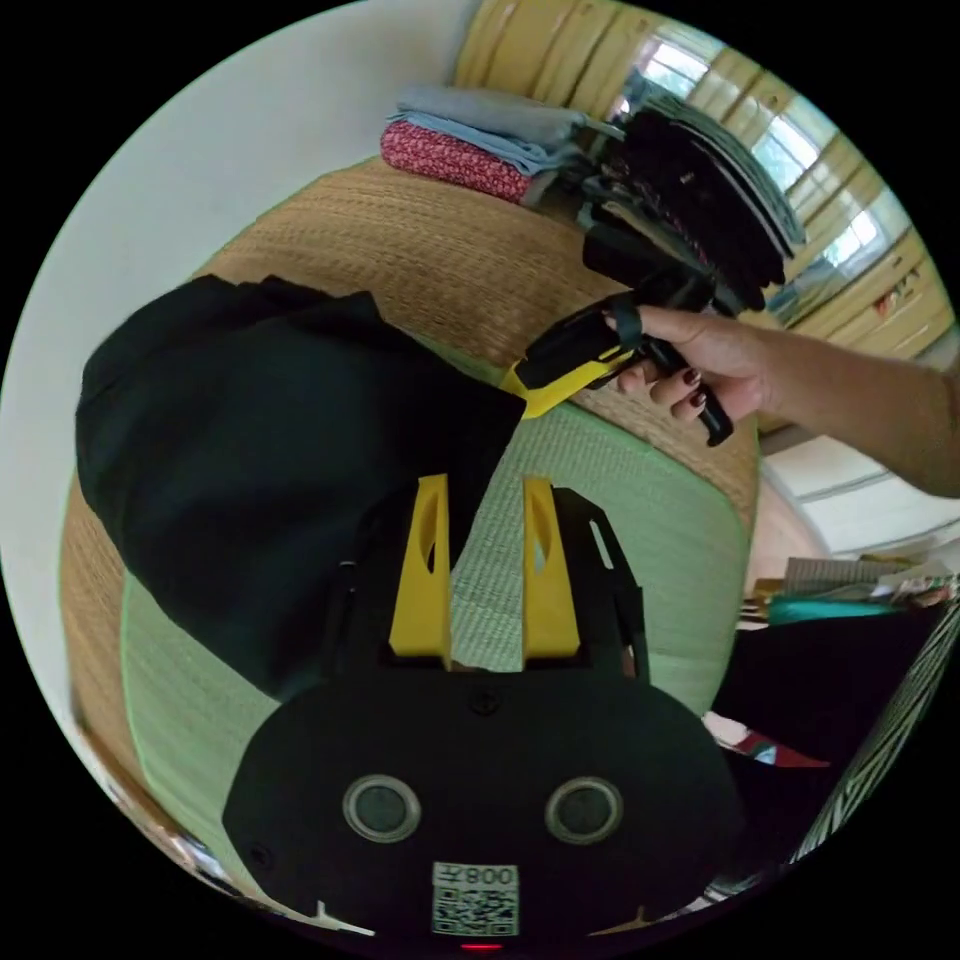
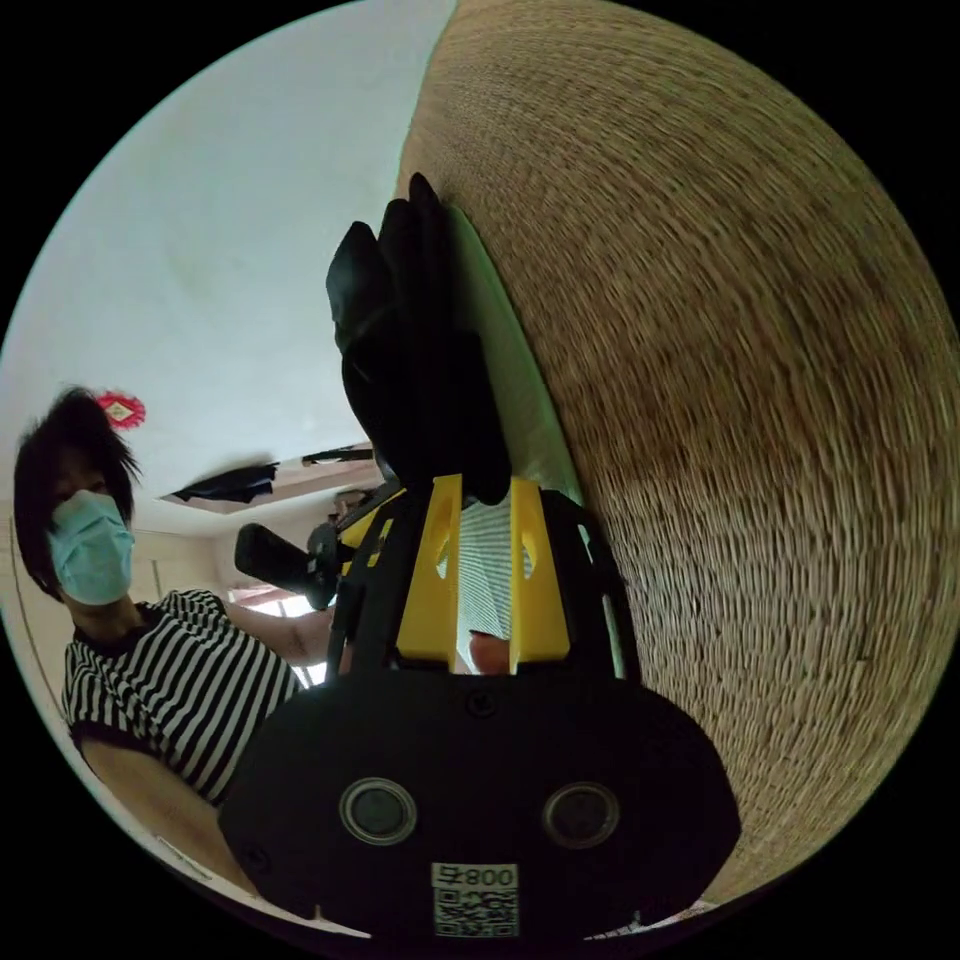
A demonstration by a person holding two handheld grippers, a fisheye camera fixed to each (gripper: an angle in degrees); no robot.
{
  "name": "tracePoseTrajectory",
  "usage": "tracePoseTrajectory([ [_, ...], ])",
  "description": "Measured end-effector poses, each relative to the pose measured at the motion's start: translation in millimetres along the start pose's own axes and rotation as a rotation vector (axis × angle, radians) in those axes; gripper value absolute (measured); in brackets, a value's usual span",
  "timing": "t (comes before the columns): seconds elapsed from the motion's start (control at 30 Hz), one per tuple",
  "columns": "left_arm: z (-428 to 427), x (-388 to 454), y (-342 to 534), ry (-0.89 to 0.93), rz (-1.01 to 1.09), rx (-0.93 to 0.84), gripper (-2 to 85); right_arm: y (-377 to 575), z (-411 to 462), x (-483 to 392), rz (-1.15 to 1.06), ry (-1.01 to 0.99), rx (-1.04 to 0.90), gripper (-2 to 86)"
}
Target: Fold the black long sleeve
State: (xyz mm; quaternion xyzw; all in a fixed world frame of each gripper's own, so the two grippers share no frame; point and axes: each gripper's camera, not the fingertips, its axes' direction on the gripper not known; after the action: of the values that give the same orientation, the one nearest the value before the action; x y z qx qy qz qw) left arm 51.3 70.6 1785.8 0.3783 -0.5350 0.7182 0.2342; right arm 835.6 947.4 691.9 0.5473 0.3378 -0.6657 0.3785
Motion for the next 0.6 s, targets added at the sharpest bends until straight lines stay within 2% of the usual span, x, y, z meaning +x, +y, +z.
tracePoseTrajectory([
  [0.2,19,55,17,-0.360,0.176,0.017,8.5,-10,4,18,-0.011,-0.096,0.003,9.6],
  [0.27,21,59,20,-0.365,0.175,0.009,8.3,-13,4,19,-0.025,-0.097,0.000,10.3],
  [0.4,16,42,28,-0.254,0.060,0.029,7.1,-15,1,18,-0.052,-0.037,0.013,14.2],
  [0.53,17,38,41,-0.261,0.093,0.038,7.9,-16,0,13,-0.083,-0.014,0.016,18.0],
  [0.6,16,33,46,-0.238,0.077,0.041,8.3,-18,3,11,-0.100,0.062,-0.001,19.0],
])
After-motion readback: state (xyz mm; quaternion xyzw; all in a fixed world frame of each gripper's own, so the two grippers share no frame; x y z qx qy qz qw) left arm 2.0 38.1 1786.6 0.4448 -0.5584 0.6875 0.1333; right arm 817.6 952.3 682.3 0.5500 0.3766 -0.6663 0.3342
